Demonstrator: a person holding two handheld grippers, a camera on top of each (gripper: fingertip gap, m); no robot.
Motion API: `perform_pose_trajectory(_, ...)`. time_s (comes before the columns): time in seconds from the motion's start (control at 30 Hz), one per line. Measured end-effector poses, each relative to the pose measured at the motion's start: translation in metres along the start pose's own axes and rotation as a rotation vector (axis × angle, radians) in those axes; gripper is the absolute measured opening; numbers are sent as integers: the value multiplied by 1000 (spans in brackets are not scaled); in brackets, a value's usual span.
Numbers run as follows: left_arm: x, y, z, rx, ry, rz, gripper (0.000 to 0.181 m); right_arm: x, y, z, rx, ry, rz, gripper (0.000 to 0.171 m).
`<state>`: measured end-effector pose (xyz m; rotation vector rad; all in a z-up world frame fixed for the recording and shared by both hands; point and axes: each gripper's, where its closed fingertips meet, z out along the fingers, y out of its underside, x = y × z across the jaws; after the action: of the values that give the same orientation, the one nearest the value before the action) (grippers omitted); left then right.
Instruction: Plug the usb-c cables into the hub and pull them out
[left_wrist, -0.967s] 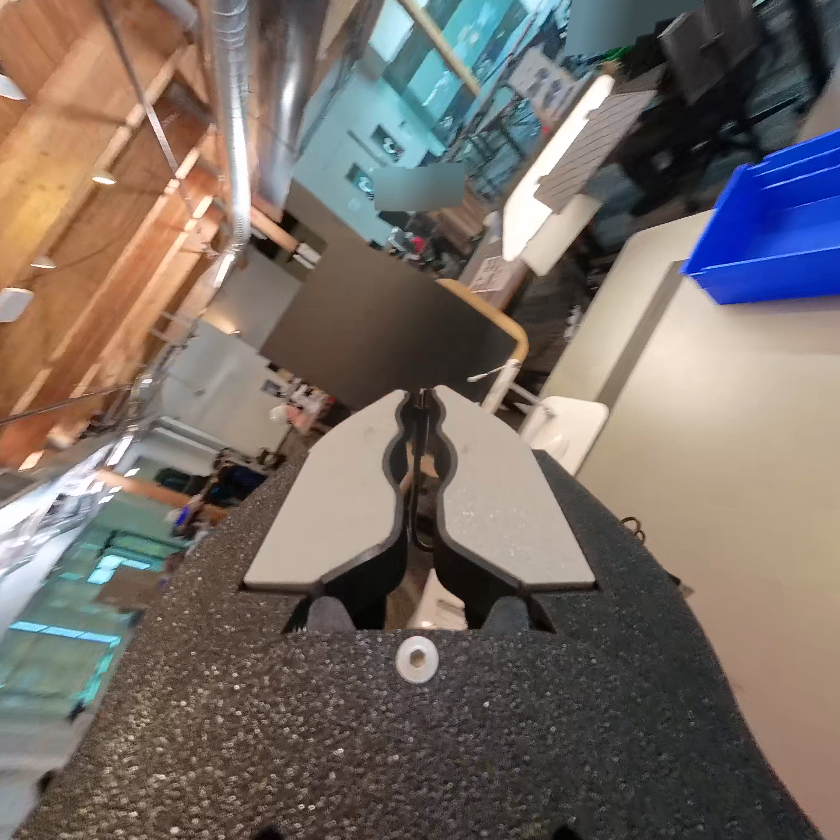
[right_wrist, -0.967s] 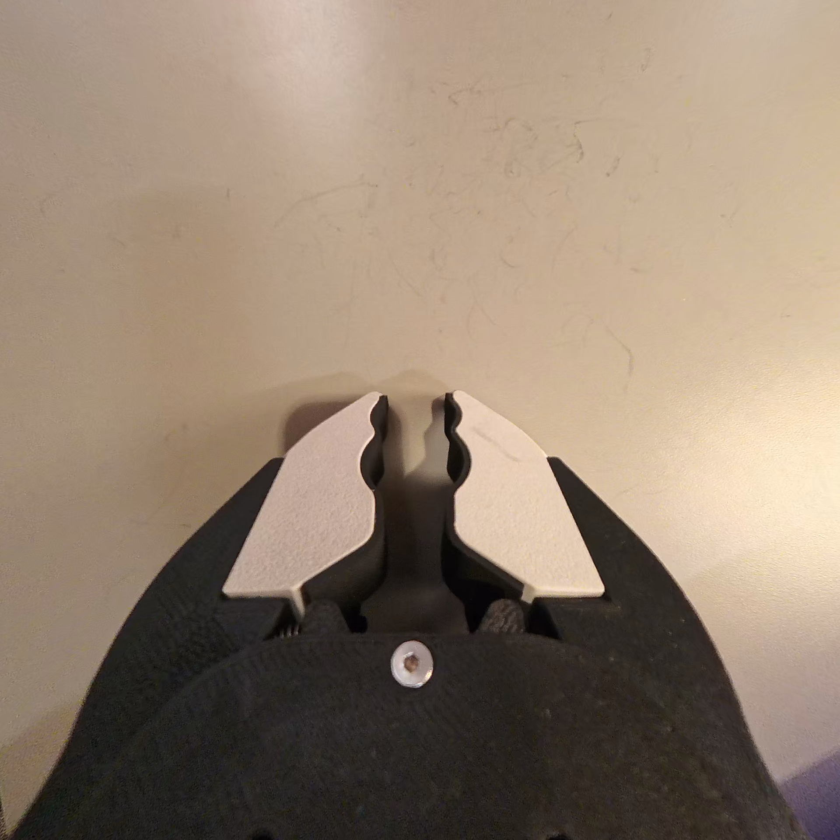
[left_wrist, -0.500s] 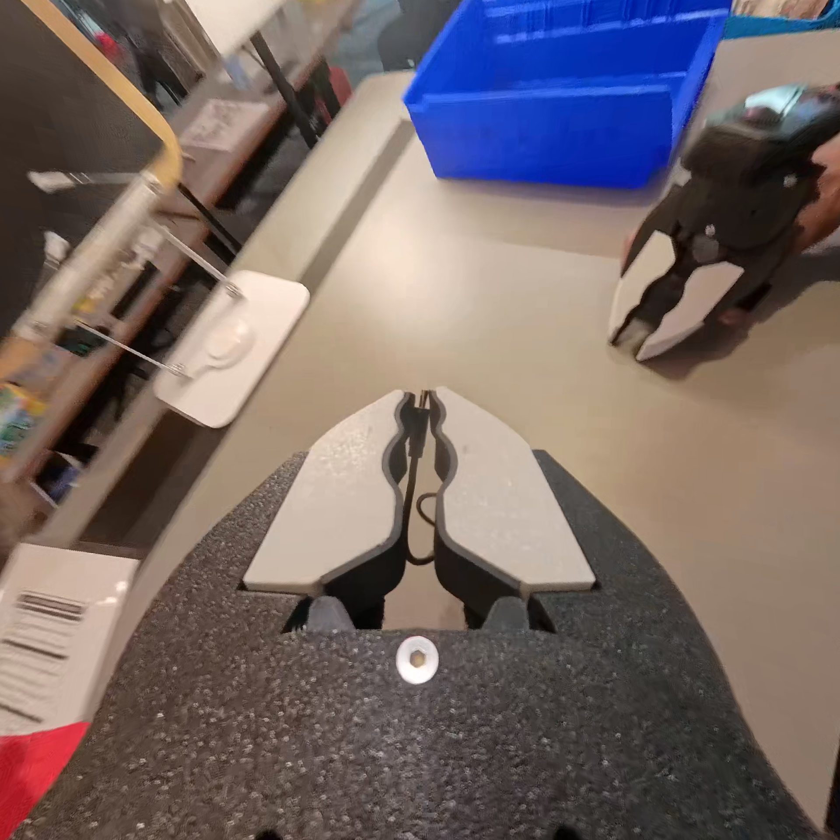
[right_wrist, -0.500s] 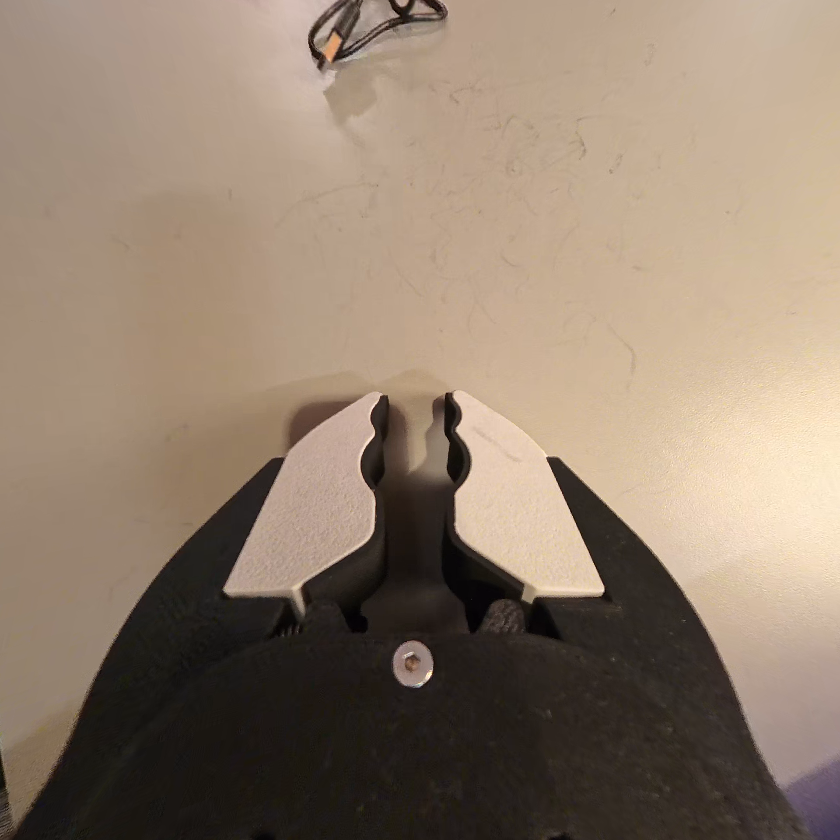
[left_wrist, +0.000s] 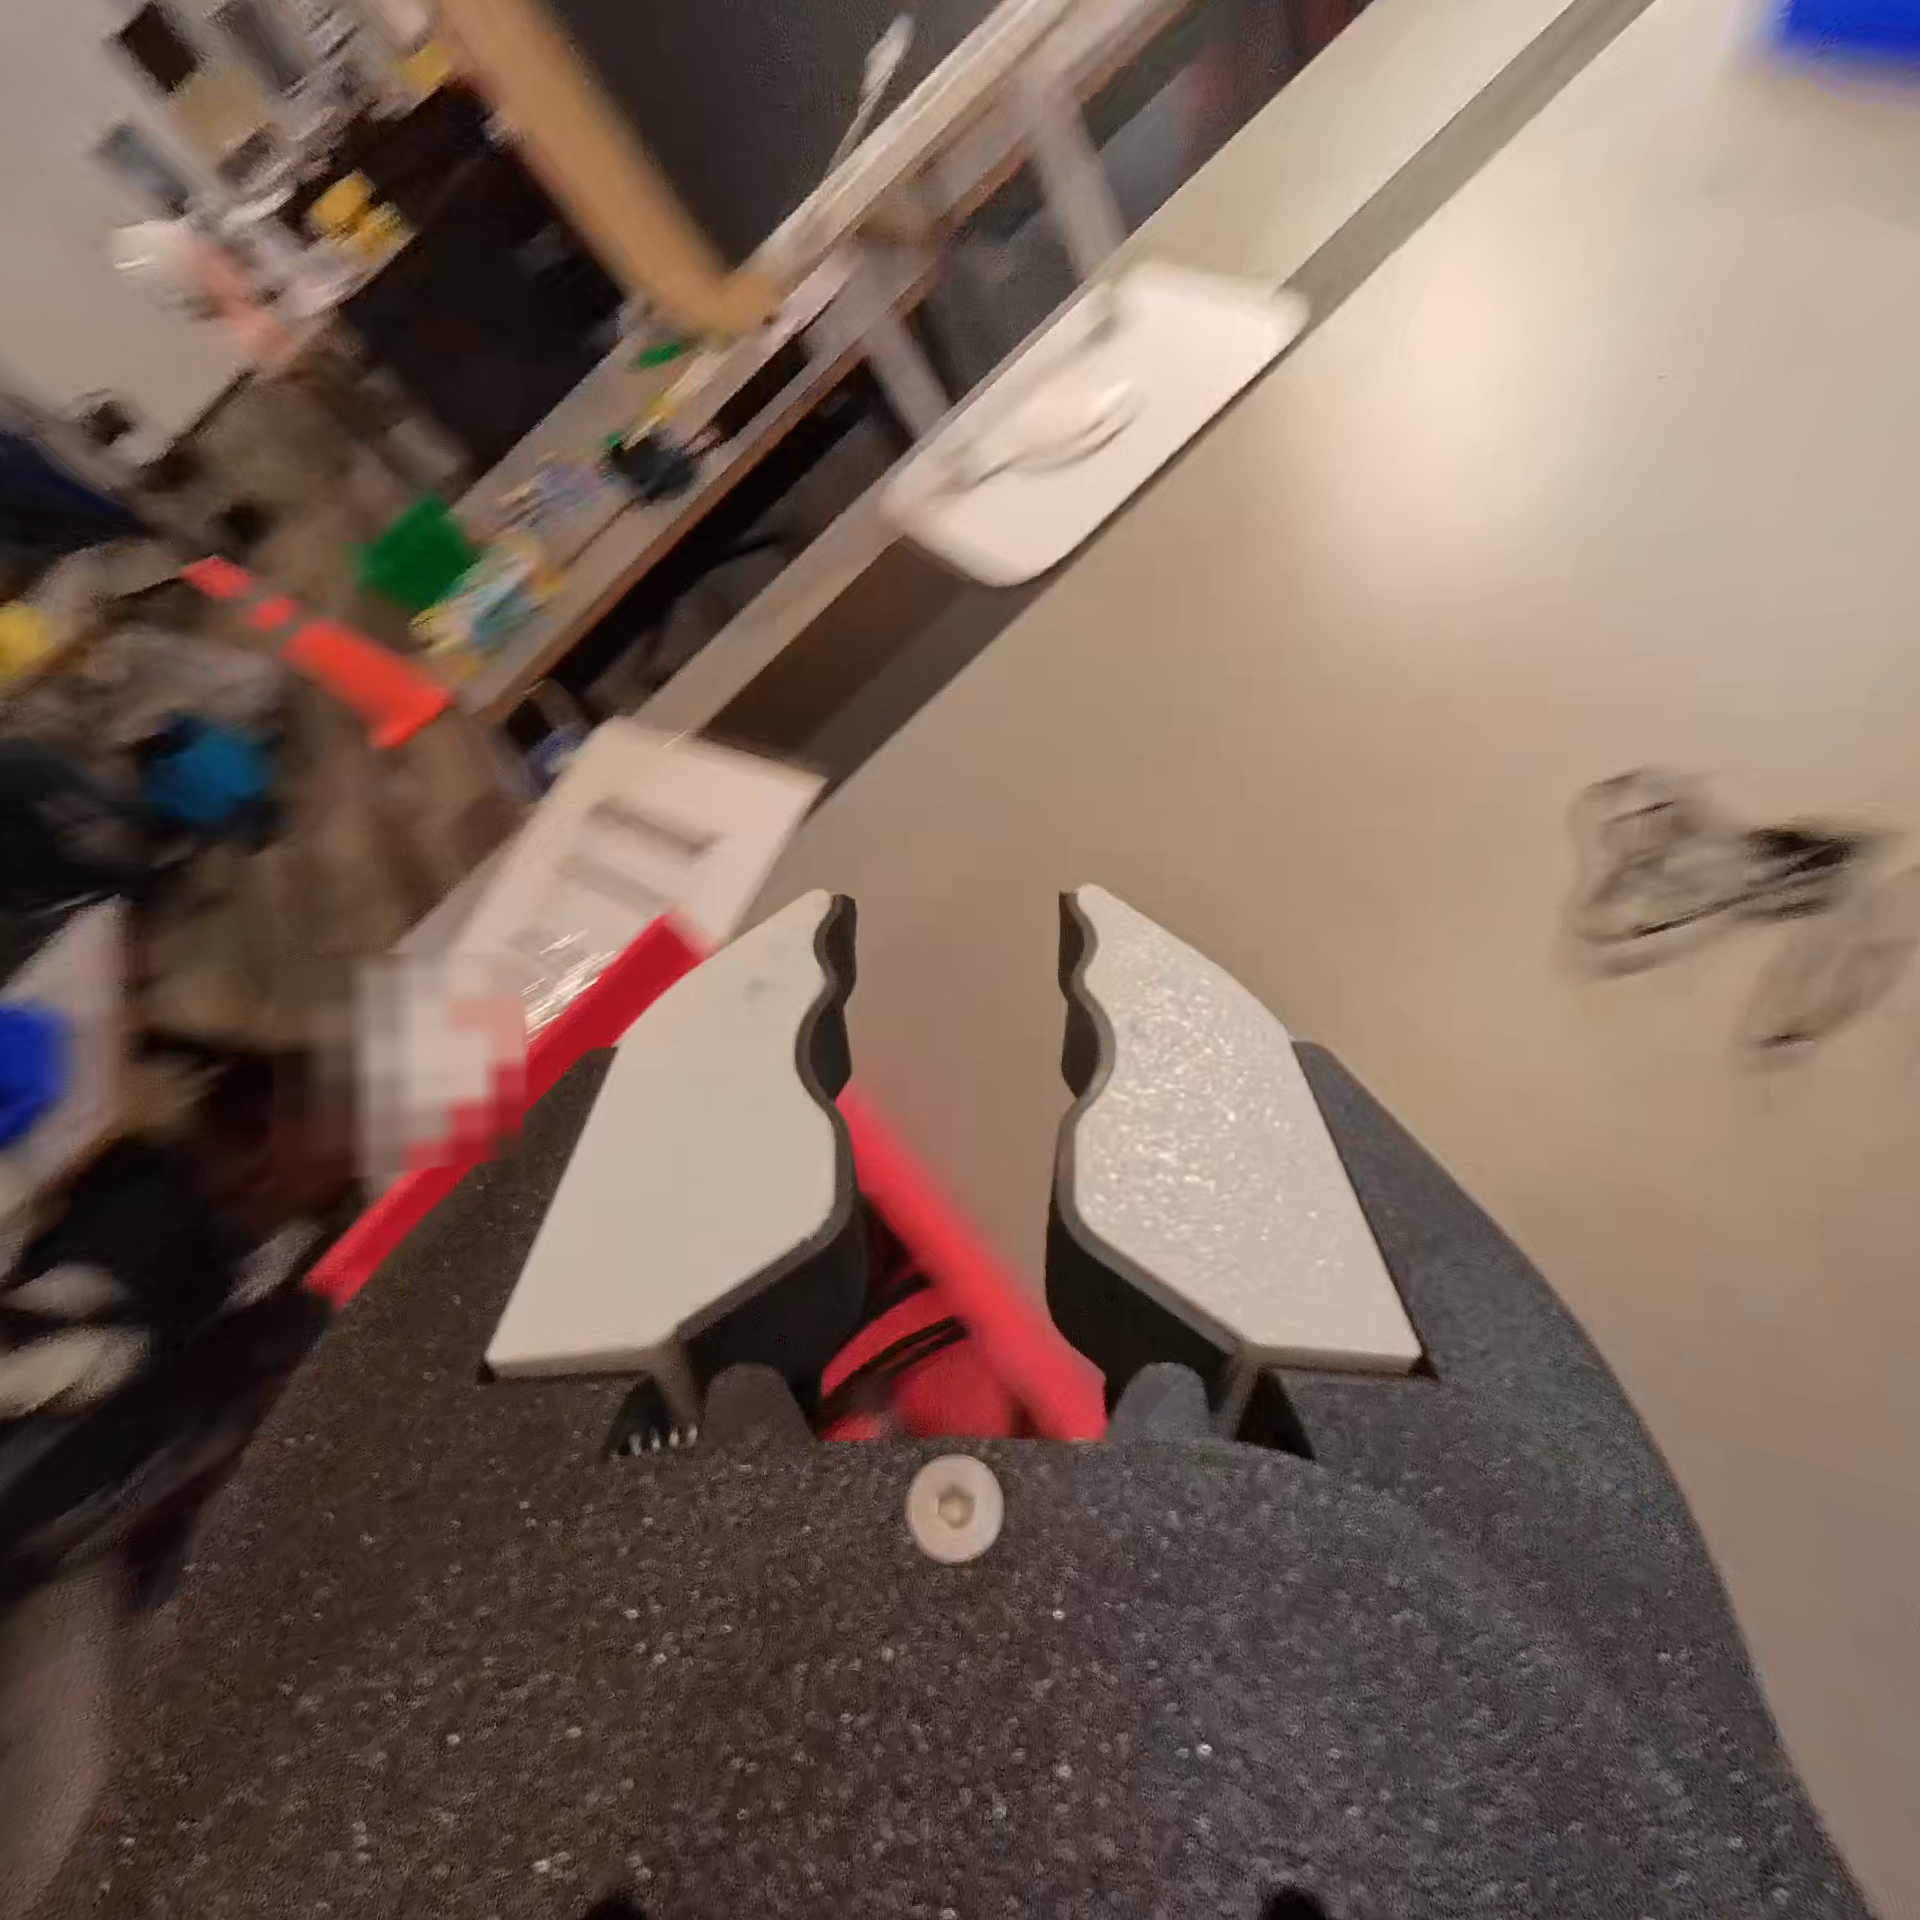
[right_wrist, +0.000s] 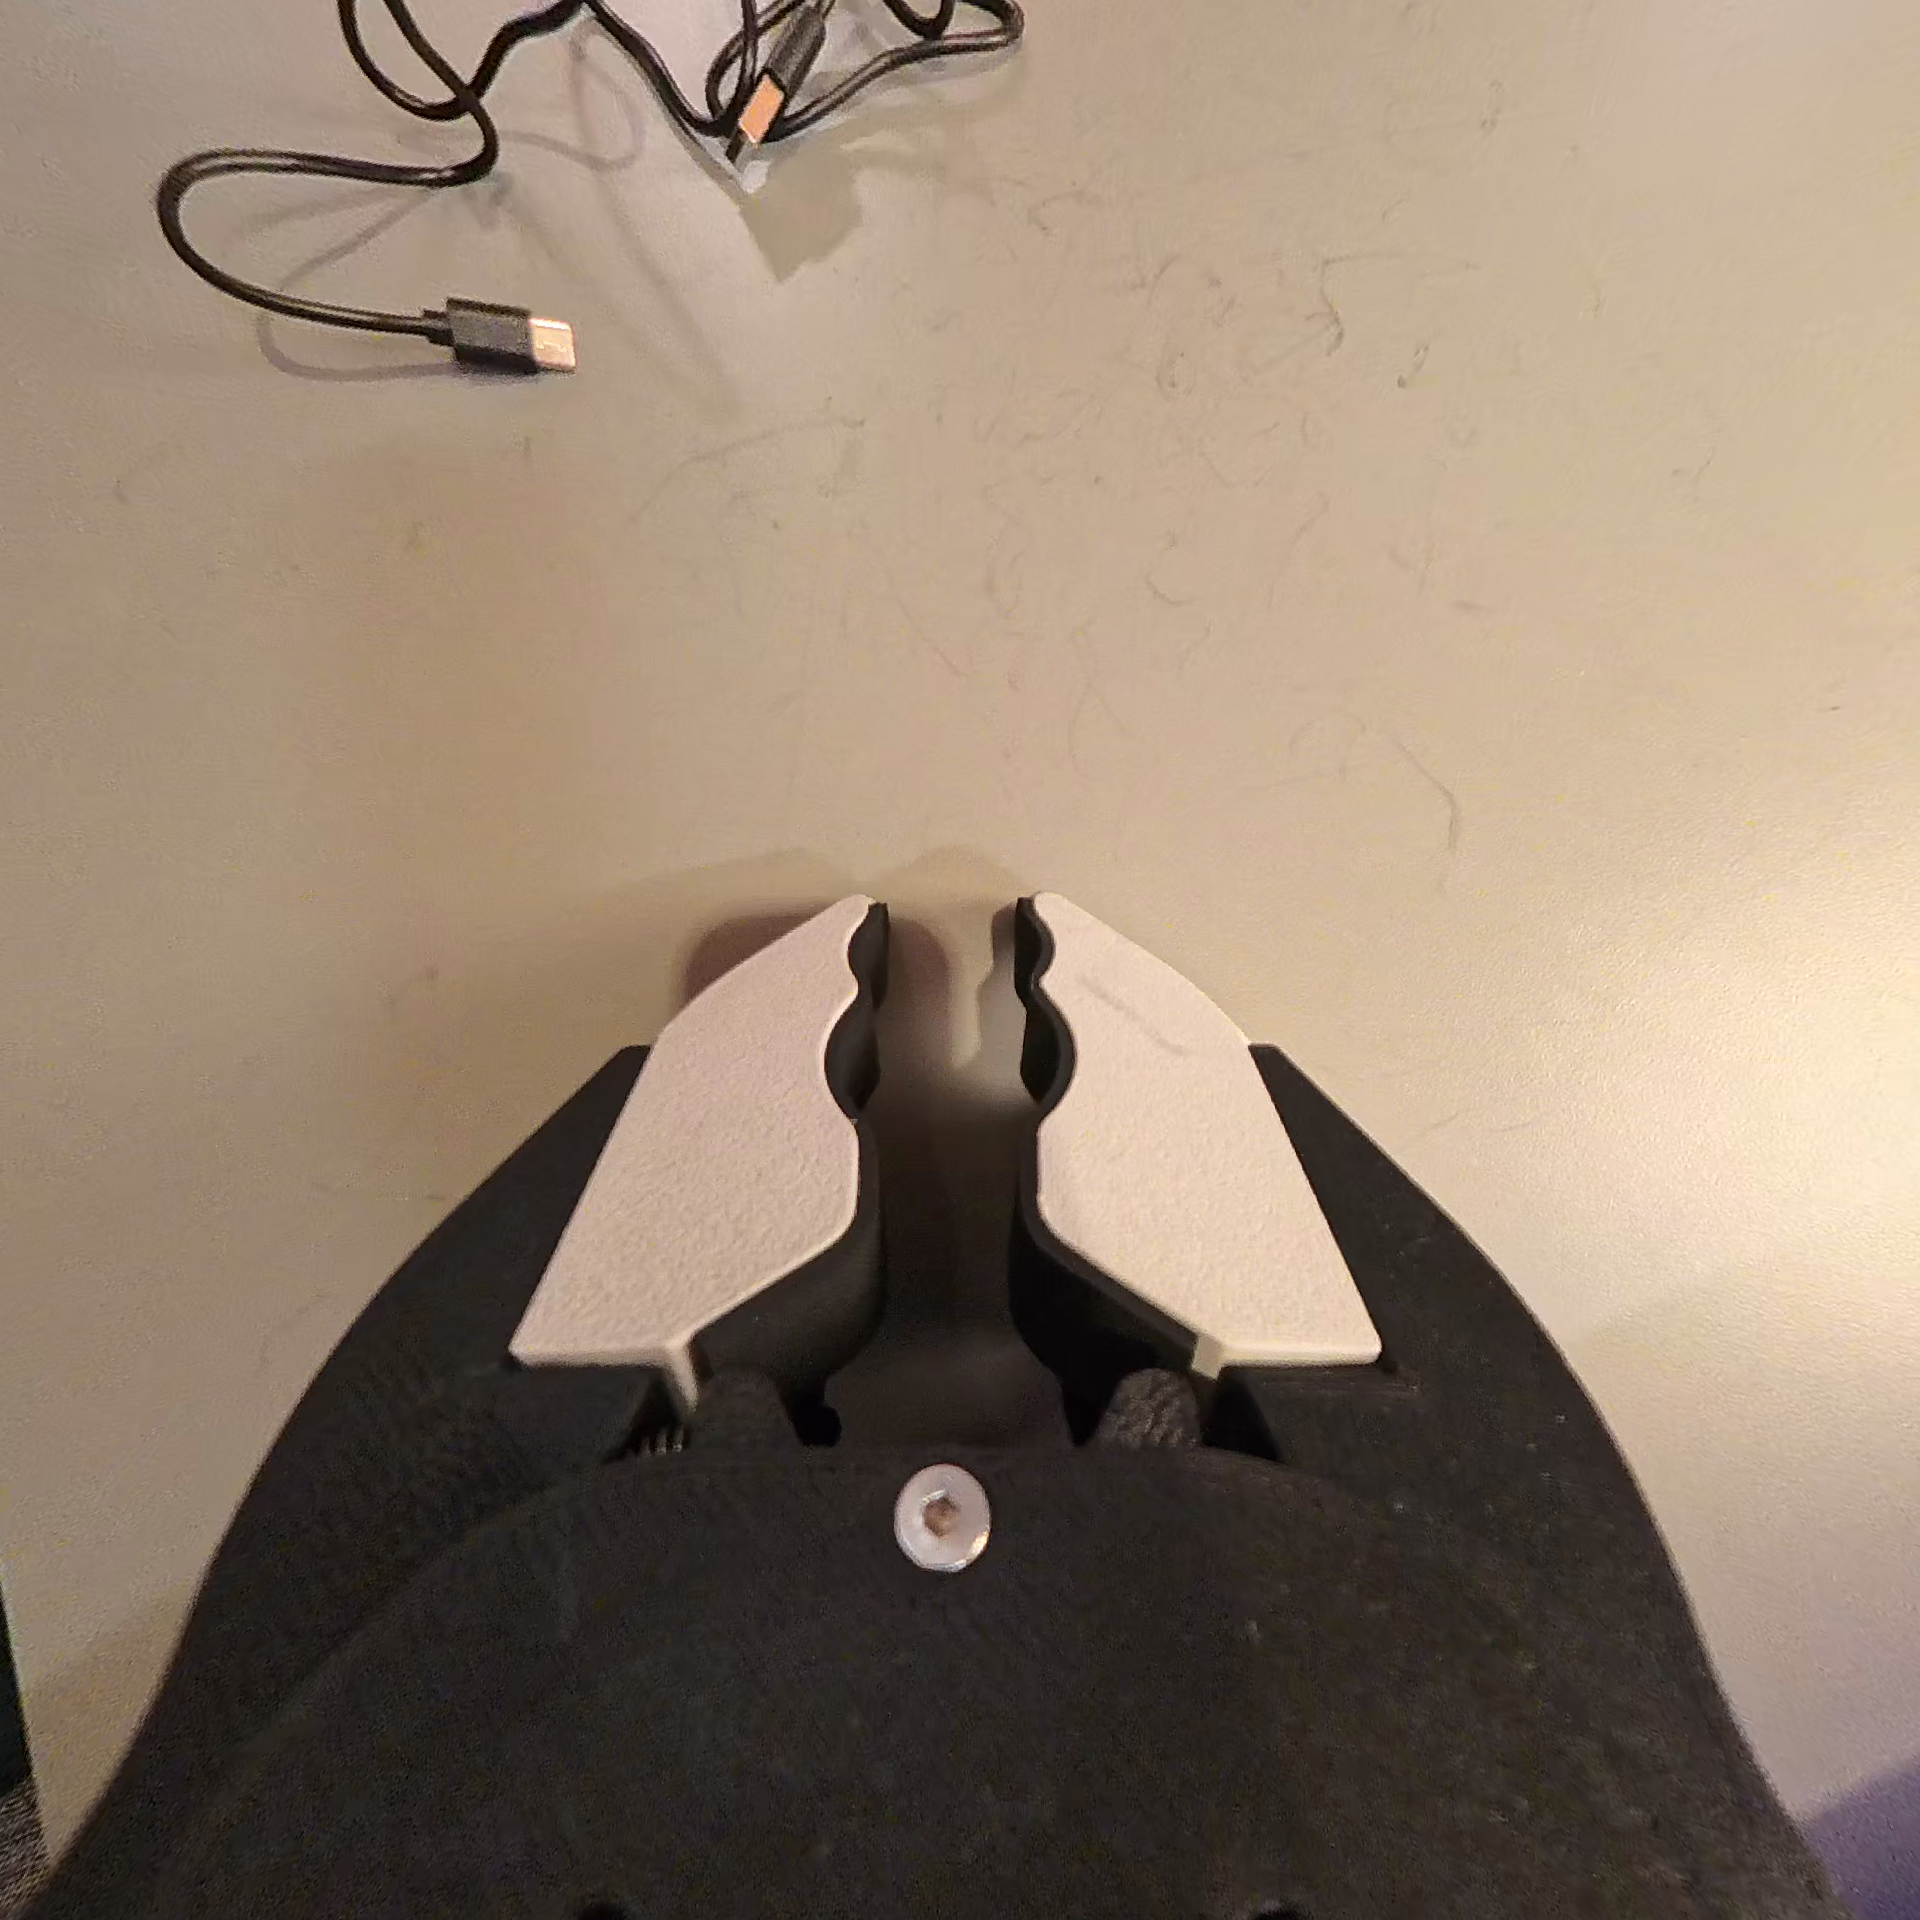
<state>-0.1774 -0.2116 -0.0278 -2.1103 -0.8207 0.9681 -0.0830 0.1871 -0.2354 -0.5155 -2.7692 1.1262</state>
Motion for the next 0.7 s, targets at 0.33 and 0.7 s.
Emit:
perform_pose_trajectory(0.33,-105,158,79,-581,56,369,41,1,0,1,0,9,5,22)
perform_pose_trajectory(0.7,-105,185,126,-733,153,456,30,5,-1,2,2,46,31,21)
